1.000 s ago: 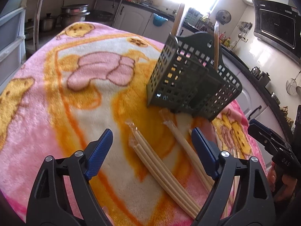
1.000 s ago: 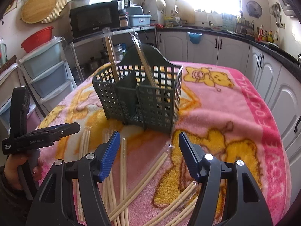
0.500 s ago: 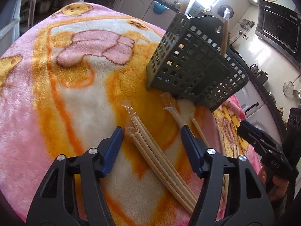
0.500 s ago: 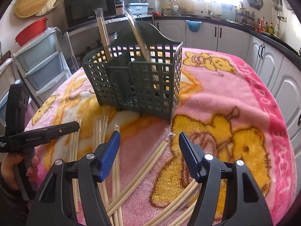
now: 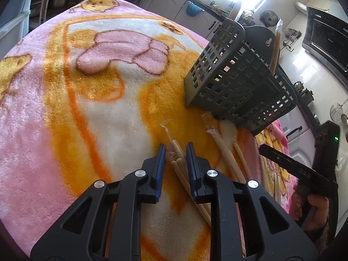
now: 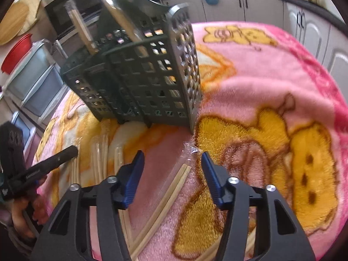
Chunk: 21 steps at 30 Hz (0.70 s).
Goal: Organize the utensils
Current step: 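Close the left tool on a chopstick bundle while the right tool grasps another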
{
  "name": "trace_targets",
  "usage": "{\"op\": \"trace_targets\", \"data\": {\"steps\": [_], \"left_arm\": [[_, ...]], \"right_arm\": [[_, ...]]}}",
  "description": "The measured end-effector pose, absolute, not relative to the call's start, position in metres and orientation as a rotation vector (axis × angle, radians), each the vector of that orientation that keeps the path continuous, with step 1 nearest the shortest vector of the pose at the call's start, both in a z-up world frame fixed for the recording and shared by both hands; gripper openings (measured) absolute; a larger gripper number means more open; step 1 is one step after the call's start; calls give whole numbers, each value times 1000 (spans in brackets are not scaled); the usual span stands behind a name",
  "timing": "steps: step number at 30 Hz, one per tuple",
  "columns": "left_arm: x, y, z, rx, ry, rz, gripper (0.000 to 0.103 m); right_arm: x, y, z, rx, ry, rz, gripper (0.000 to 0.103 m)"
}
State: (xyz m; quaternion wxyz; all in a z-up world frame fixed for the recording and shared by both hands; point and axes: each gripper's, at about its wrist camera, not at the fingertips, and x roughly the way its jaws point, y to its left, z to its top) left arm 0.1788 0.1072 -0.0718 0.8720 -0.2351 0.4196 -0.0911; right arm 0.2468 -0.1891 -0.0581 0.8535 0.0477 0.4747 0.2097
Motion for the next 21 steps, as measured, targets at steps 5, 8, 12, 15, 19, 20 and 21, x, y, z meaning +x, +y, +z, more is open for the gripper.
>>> {"op": "trace_targets", "data": {"steps": [5,8,12,15,19,20,21], "left_arm": [[175,111,-71,-500,873,-196,12],[172,113,-70,-507,869,-197,12],[170,117,-69,-520,867,-204,12],[169,119,-69,-529,867,-214,12],[169,125,-72,-590,876,-236,12],[170,125,-72,-590,878,-234,13],[169,126,-72,-587,879,-229,13]], "right_arm": [[253,-192,-64,101,1012,407,27],[254,-197,-65,111,1010,406,16],[253,-202,-63,129,999,412,11],[249,-202,-58,132,975,420,10],[242,-202,-51,127,944,437,10],[241,-201,-49,127,937,442,10],[239,-201,-47,125,931,450,10]]}}
